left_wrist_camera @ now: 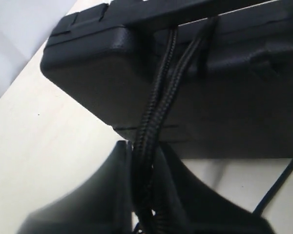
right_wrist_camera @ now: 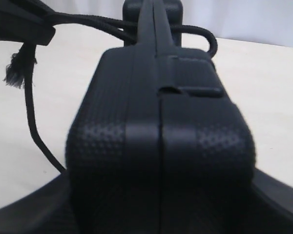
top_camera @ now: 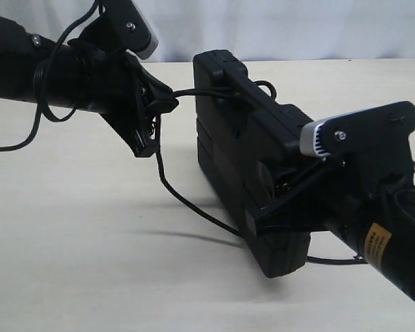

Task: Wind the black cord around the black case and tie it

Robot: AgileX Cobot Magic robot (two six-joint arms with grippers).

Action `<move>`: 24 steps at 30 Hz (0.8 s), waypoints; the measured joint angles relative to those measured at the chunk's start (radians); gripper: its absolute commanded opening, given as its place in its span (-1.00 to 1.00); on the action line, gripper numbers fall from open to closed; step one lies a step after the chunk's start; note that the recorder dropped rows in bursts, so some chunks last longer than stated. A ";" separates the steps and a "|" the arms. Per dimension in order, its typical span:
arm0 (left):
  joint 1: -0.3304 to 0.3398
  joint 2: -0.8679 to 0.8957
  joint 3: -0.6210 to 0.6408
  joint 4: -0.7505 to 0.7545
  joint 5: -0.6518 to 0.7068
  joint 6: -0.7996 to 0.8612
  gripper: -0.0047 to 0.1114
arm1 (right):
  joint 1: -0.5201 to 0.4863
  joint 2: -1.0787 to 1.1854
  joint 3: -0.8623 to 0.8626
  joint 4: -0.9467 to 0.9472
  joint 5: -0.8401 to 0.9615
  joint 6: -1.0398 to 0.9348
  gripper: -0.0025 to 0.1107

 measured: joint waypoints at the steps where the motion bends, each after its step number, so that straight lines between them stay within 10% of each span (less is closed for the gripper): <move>1: -0.002 0.000 0.000 -0.002 0.002 0.000 -0.92 | 0.000 0.000 0.000 0.000 0.000 0.002 -0.88; 24: -0.076 0.103 0.000 -0.062 -0.169 0.003 -0.92 | 0.000 0.116 -0.058 -0.086 -0.017 0.071 -0.88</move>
